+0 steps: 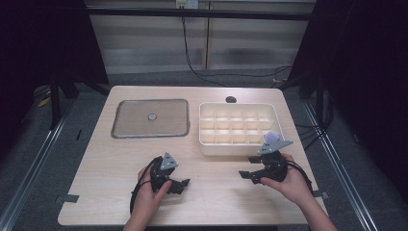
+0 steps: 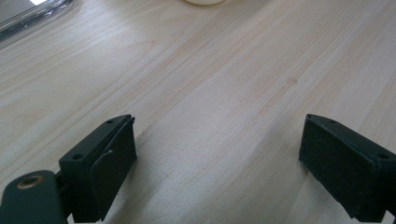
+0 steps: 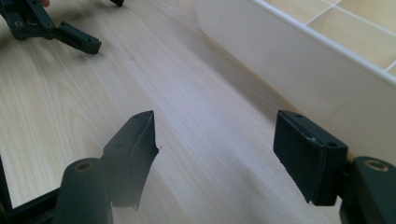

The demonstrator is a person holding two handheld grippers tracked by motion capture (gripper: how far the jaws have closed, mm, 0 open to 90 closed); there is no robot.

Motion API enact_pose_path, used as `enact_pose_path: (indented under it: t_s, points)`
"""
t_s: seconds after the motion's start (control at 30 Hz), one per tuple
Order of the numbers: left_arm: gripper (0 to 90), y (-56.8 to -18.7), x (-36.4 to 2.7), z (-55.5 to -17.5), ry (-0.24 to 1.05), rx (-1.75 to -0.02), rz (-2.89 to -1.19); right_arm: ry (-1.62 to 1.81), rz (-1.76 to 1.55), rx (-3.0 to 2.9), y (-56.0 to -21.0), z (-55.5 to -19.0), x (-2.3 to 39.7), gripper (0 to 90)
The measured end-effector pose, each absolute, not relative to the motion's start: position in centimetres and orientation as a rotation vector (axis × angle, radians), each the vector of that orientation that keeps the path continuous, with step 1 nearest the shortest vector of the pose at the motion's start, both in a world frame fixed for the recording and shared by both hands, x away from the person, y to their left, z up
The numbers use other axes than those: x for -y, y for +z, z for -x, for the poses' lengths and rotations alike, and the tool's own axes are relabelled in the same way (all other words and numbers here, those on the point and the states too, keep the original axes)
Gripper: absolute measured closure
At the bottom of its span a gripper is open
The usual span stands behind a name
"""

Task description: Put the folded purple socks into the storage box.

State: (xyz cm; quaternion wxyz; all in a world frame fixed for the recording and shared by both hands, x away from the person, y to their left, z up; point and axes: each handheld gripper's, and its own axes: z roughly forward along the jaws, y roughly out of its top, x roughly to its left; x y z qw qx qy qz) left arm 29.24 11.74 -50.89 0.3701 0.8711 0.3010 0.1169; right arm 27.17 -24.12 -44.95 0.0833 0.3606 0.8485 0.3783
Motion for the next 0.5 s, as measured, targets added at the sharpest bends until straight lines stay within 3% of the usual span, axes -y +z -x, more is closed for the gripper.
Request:
enact_pose_path:
  t_s: [0.5]
  points:
    - [10.3, -50.9, -11.7, -29.2, 0.300, -0.772, -2.235, 1.157, -1.032, -2.532, -48.2, -26.6, 23.1, 27.4]
